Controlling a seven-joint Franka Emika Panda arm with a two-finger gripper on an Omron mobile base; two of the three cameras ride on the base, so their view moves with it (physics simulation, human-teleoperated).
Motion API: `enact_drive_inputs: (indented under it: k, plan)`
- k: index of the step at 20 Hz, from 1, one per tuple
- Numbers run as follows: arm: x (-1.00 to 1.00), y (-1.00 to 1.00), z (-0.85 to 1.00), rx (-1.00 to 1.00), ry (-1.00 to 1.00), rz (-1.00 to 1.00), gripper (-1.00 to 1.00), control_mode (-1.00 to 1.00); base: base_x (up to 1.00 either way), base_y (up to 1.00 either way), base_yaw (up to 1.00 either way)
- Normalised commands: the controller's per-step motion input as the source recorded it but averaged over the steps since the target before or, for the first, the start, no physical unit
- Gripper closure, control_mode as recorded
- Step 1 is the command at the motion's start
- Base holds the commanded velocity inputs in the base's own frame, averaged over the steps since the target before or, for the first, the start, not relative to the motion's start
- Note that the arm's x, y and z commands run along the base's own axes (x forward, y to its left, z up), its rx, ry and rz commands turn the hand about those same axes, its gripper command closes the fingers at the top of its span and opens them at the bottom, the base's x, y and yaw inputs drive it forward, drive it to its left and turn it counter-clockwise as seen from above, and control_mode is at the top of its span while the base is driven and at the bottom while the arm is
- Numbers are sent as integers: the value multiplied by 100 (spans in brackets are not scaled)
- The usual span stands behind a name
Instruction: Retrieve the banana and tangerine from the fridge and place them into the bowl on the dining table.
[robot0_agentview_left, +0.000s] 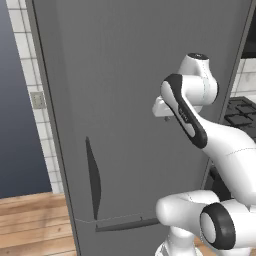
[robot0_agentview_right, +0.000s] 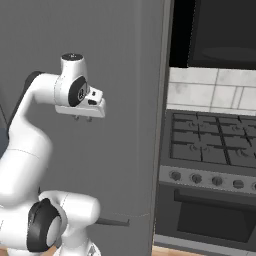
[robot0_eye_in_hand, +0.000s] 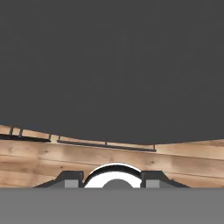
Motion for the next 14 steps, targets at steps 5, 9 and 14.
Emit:
enact_drive_inputs:
  k: [5,9,14]
  plan:
    - [-22,0,-1,0,0,0,-100,-100,0,0,0]
    - [-59,0,-10,0,0,0,-100,-100,0,0,0]
    - [-55,0,-23,-2,1,0,-100,-100,0,0,0]
